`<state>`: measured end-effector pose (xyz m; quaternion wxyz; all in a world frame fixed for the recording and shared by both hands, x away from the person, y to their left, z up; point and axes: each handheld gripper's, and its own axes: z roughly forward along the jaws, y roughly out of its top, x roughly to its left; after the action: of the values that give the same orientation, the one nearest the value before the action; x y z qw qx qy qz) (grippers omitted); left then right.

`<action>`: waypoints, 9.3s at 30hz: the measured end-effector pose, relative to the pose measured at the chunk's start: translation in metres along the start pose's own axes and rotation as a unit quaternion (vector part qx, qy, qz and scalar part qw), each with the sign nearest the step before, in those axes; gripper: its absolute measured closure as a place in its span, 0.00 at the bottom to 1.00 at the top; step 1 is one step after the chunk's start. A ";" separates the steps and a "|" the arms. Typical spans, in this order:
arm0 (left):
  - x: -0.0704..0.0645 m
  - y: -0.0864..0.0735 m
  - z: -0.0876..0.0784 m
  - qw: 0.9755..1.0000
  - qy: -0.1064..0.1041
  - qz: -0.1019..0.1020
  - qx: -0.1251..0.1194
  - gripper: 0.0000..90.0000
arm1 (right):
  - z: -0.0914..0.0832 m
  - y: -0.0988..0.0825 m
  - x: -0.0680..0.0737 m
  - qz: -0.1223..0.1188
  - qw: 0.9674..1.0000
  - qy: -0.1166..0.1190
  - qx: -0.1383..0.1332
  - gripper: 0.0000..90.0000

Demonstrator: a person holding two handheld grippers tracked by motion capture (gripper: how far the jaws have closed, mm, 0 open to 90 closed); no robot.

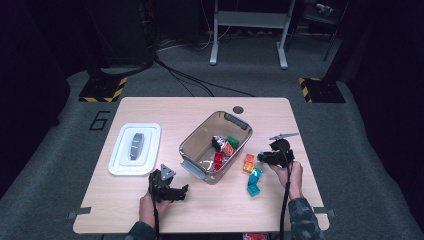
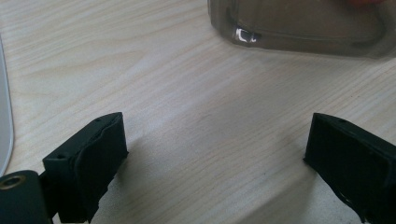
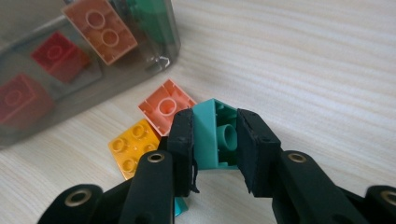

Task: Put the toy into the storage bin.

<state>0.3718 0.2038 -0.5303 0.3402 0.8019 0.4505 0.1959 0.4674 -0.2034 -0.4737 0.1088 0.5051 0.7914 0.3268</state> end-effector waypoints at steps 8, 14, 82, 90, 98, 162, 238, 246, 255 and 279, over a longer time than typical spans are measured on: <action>0.001 0.000 0.000 1.000 0.000 0.003 0.001 0.06 | -0.020 0.012 -0.001 0.005 1.000 0.010 -0.026 0.76; 0.000 0.000 0.000 1.000 0.001 0.003 0.000 0.06 | -0.034 0.022 -0.002 0.009 0.999 0.013 -0.037 0.76; 0.000 0.000 0.000 1.000 0.001 -0.001 -0.003 0.06 | -0.034 0.097 0.062 -0.061 0.996 0.059 -0.032 0.35; 0.000 0.000 0.000 1.000 0.001 -0.001 -0.003 0.06 | -0.056 0.072 0.045 -0.044 0.995 0.063 -0.060 0.15; 0.000 0.000 0.000 1.000 0.001 -0.001 -0.003 0.06 | -0.060 0.043 0.033 -0.033 0.996 0.058 -0.055 0.04; 0.000 0.000 0.000 1.000 0.001 0.003 0.000 0.06 | -0.021 -0.088 0.067 -0.079 0.996 0.045 0.000 0.65; 0.000 0.000 0.000 1.000 0.000 -0.001 0.000 0.06 | -0.083 0.087 0.070 -0.116 0.987 0.053 -0.101 0.65; 0.000 0.000 0.000 1.000 0.000 -0.001 0.000 0.06 | -0.054 0.099 0.087 -0.132 0.987 0.069 -0.067 0.65; 0.000 0.000 0.000 1.000 0.000 -0.001 0.001 0.06 | -0.028 0.094 0.091 -0.141 0.987 0.077 -0.022 0.65; 0.000 0.000 0.000 1.000 0.000 -0.001 0.001 0.06 | -0.027 0.084 0.092 -0.146 0.987 0.072 -0.006 0.43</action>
<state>0.3717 0.2039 -0.5302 0.3398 0.8018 0.4513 0.1949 0.4716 -0.1112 -0.3857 0.1006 0.3587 0.8605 0.3475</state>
